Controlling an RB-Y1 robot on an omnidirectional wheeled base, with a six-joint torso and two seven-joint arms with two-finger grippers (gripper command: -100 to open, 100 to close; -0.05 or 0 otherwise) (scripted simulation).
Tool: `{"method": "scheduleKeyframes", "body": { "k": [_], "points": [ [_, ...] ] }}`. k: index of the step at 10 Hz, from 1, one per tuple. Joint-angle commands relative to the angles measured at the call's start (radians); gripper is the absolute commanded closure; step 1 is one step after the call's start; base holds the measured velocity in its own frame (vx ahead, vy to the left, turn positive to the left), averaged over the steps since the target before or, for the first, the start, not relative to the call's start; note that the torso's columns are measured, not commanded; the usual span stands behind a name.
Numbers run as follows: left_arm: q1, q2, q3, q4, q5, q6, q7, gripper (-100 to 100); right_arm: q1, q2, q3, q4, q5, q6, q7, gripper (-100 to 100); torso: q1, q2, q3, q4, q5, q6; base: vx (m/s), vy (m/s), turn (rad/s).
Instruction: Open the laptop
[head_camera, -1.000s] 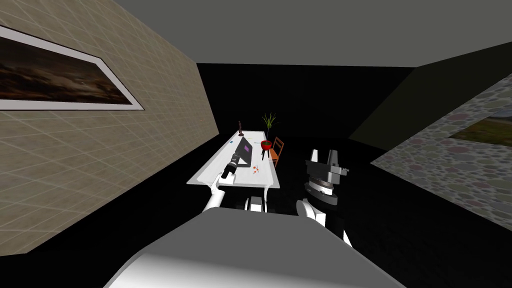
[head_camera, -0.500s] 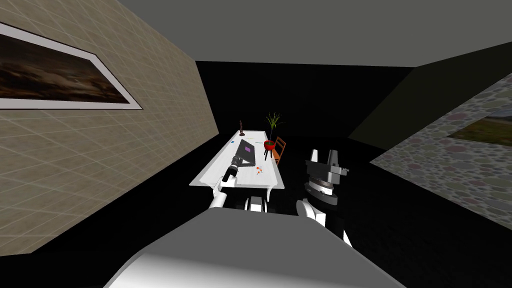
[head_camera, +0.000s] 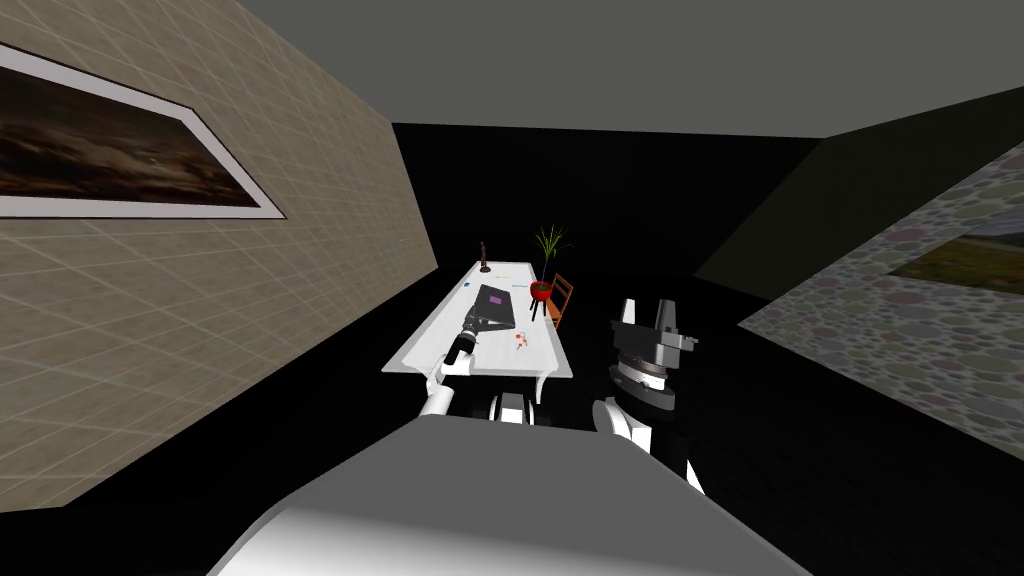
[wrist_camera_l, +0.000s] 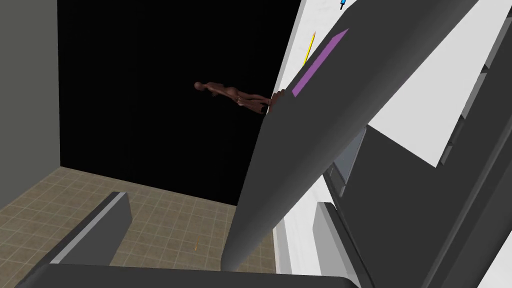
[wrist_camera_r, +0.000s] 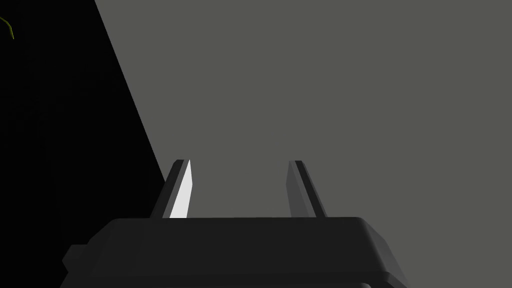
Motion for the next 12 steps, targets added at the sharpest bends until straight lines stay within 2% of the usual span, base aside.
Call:
{"method": "scheduleKeyframes", "body": {
  "k": [1,7,8,9,12],
  "points": [
    [-0.013,0.0,0.003,-0.036,-0.001,0.051,0.0,-100,0.0,0.0,0.0,0.0,0.0,0.0,0.0,0,0.001,0.0,0.0,0.0,0.0,0.0,-0.02,-0.012,0.009],
    [-0.039,0.002,0.01,-0.136,-0.003,0.175,0.006,-100,0.0,0.0,0.0,0.0,0.0,0.0,0.0,0,0.002,0.002,0.001,0.002,0.0,0.0,-0.014,-0.001,0.012],
    [-0.029,0.003,0.008,-0.13,-0.002,0.165,0.005,-100,0.0,0.0,0.0,0.0,0.0,0.0,0.0,0,0.002,0.001,0.001,0.002,0.0,0.0,0.0,0.0,0.0],
    [-0.03,0.003,0.008,-0.131,-0.002,0.169,0.006,0,0.0,0.0,0.0,0.0,0.0,0.0,0.0,0,0.002,-0.001,0.0,0.0,0.0,0.0,0.003,-0.001,-0.011],
    [-0.032,0.003,0.007,-0.133,-0.002,0.167,0.006,0,0.0,0.0,0.0,0.0,0.0,0.0,0.0,0,0.003,-0.002,-0.001,-0.001,0.001,0.0,0.0,0.0,0.0]
  ]
}}
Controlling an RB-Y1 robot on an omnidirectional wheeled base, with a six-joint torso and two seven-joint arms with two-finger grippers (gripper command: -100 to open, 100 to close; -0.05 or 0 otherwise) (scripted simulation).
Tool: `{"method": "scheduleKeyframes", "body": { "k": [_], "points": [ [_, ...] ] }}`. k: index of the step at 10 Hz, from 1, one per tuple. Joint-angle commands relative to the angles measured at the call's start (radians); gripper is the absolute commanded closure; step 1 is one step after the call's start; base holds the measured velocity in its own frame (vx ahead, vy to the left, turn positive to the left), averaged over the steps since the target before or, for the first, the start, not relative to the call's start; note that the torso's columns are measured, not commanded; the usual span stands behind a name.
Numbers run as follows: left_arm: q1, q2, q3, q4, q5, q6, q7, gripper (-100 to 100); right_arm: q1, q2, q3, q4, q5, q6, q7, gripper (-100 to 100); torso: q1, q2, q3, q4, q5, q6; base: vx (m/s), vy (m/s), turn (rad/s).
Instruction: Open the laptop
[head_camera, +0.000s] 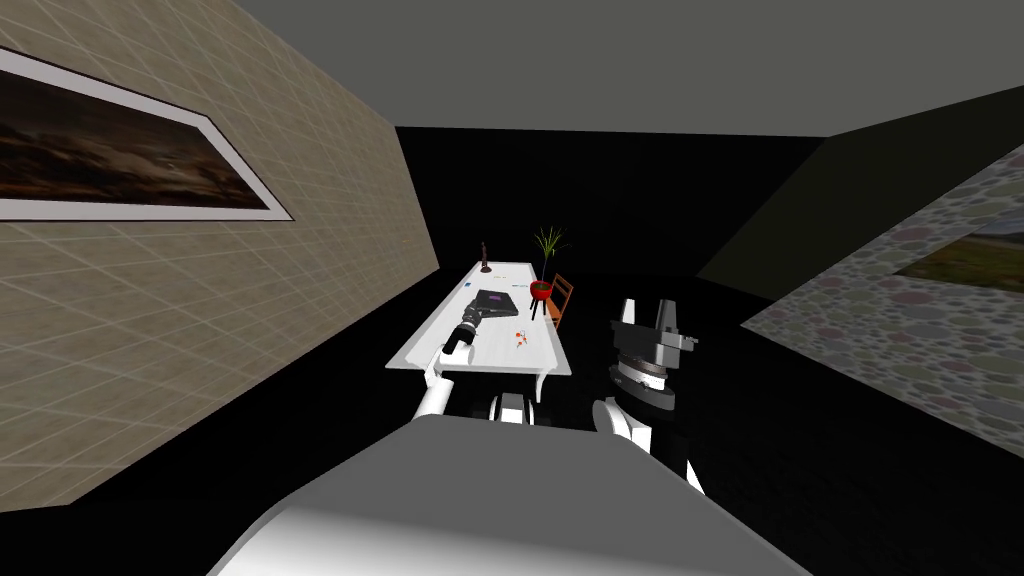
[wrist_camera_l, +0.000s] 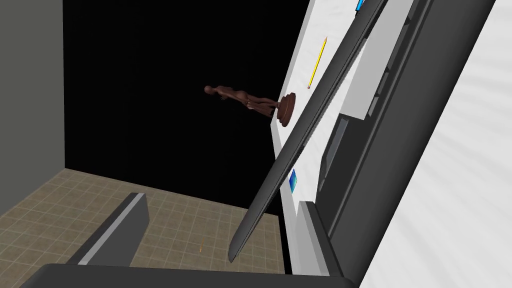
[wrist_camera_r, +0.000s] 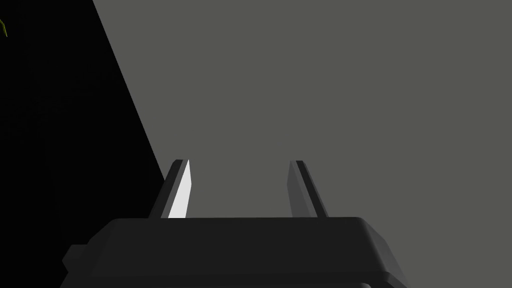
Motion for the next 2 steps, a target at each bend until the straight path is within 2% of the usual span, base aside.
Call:
{"method": "scheduleKeyframes", "body": {
  "k": [1,2],
  "points": [
    [0.0,0.0,0.0,0.0,0.0,0.0,0.0,0,0.0,0.0,0.0,0.0,0.0,0.0,0.0,0,0.0,0.0,0.0,0.0,0.0,0.0,0.0,0.0,0.0],
    [0.0,0.0,0.0,0.0,0.0,0.0,0.0,0,0.0,0.0,0.0,0.0,0.0,0.0,0.0,0,-0.001,0.001,0.0,0.0,0.0,0.0,0.0,0.0,0.0]
  ]
}}
